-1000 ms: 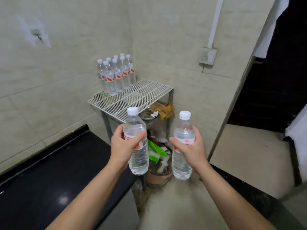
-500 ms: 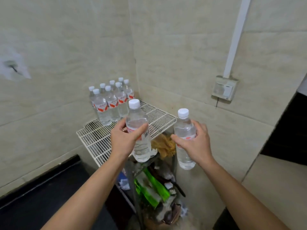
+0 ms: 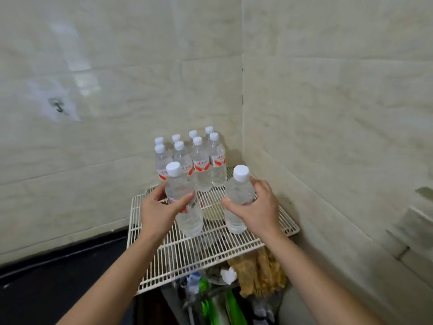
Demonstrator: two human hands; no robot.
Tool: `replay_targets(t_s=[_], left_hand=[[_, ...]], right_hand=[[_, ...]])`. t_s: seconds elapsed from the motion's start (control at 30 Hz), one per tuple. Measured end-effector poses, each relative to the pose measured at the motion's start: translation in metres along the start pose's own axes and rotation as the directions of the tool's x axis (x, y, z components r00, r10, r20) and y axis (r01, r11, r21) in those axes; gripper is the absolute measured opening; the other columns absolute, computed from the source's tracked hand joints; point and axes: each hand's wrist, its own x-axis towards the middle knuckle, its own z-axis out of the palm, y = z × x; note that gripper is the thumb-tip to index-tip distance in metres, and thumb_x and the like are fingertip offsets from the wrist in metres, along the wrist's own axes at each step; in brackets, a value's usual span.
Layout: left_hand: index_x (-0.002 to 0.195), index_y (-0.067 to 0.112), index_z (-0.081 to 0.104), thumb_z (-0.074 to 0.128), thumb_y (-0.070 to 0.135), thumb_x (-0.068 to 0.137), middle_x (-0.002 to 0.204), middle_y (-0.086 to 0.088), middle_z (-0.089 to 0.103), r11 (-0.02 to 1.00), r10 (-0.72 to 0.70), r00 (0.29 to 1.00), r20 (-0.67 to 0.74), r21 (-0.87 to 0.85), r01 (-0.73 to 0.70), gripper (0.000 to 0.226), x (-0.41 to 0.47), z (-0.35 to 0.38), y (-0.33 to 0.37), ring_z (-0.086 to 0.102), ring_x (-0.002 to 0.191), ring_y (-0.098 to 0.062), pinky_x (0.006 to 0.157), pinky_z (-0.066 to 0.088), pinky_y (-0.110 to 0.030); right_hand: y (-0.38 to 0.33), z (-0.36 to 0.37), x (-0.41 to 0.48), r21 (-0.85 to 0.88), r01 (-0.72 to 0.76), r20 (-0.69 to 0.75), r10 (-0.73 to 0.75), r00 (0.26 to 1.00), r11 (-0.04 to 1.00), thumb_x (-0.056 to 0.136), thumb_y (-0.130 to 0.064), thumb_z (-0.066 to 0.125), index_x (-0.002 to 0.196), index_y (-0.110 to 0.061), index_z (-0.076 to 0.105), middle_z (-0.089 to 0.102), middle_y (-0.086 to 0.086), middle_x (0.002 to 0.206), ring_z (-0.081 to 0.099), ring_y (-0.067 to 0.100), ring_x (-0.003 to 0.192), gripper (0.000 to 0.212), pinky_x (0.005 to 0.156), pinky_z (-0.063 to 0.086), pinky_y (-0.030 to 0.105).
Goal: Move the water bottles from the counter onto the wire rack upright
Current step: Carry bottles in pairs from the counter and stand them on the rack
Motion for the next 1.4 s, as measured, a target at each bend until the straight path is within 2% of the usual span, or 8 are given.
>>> replay_targets(t_s=[0.17,0.43,0.67,0.77,0.9,1.03,1.17,1.4], left_hand=[[0.105,0.027,0.074,0.091,0.024,0.068,0.096,0.001,0.078,0.999,-0.039,0.999,0.006,0.024,0.039,0.041,0.034,-0.008,-0.024,0.074,0.083,-0.022,0.069,0.061,-0.037],[0.118,0.035,0.067,0.096,0.042,0.055,0.111,0.003,0.076,0.996,-0.090,0.986,0.137,-0.014,0.093,0.069,0.099,-0.045,-0.068,0.073,0.099,-0.019,0.084,0.060,-0.040],[0.136,0.030,0.054,0.080,0.046,0.067,0.131,0.009,0.064,0.997,-0.023,0.961,0.274,0.075,0.002,0.076,0.112,-0.058,-0.078,0.062,0.118,-0.012,0.100,0.052,-0.045],[0.124,0.035,0.062,0.074,0.057,0.071,0.125,0.011,0.063,0.996,0.036,0.987,0.154,0.072,-0.048,0.059,0.104,-0.045,-0.064,0.060,0.116,-0.006,0.099,0.049,-0.028],[0.100,0.035,0.071,0.079,0.066,0.066,0.107,0.008,0.060,0.974,0.119,0.986,-0.114,0.205,-0.093,0.046,0.099,-0.028,-0.042,0.056,0.100,0.006,0.082,0.040,-0.004],[0.097,0.031,0.070,0.075,0.070,0.061,0.095,0.003,0.060,0.962,0.119,0.953,-0.280,0.269,-0.041,0.054,0.097,-0.023,-0.036,0.053,0.081,-0.003,0.072,0.043,-0.011],[0.092,0.030,0.072,0.076,0.073,0.064,0.087,0.006,0.071,0.961,0.099,0.958,-0.268,0.274,-0.022,0.052,0.096,-0.023,-0.037,0.060,0.078,-0.011,0.068,0.048,-0.023],[0.113,0.027,0.073,0.076,0.033,0.084,0.106,0.012,0.077,0.977,0.082,0.996,-0.025,0.199,-0.075,0.029,0.092,-0.039,-0.028,0.071,0.099,-0.014,0.087,0.059,-0.047]], right_hand=[[0.015,0.045,0.034,0.045,-0.015,0.224,0.005,0.975,0.999,0.058,-0.054,0.090,0.109,-0.037,0.060,0.061,-0.015,0.104,0.058,-0.004,0.092,0.061,0.070,0.045,0.014],[0.017,0.114,0.078,0.182,-0.164,0.455,0.065,0.888,0.969,0.069,-0.023,0.091,0.129,-0.029,0.058,0.070,-0.012,0.114,0.067,-0.002,0.099,0.068,0.076,0.051,0.010],[0.014,0.132,0.089,0.273,-0.142,0.494,-0.012,0.869,0.952,0.074,-0.041,0.076,0.127,-0.038,0.054,0.068,-0.012,0.120,0.066,0.006,0.109,0.058,0.095,0.055,0.037],[0.012,0.138,0.093,0.279,-0.052,0.428,-0.076,0.900,0.959,0.074,-0.062,0.072,0.130,-0.043,0.054,0.060,-0.020,0.129,0.059,0.001,0.117,0.061,0.097,0.050,0.030],[0.006,0.140,0.102,0.217,0.112,0.436,-0.199,0.878,0.970,0.071,-0.064,0.073,0.113,-0.049,0.056,0.054,-0.021,0.119,0.056,-0.004,0.110,0.048,0.095,0.051,0.026],[0.001,0.134,0.109,0.287,0.147,0.435,-0.266,0.860,0.946,0.075,-0.041,0.070,0.120,-0.045,0.055,0.059,-0.017,0.120,0.055,-0.003,0.111,0.047,0.095,0.049,0.028],[0.002,0.127,0.114,0.341,0.105,0.446,-0.260,0.856,0.934,0.078,-0.030,0.062,0.133,-0.037,0.058,0.061,-0.017,0.131,0.054,-0.001,0.123,0.055,0.103,0.047,0.032],[-0.001,0.115,0.119,0.136,0.244,0.475,-0.280,0.835,0.960,0.089,-0.058,0.062,0.123,-0.053,0.056,0.048,-0.018,0.104,0.049,-0.011,0.096,0.035,0.079,0.041,0.019]])
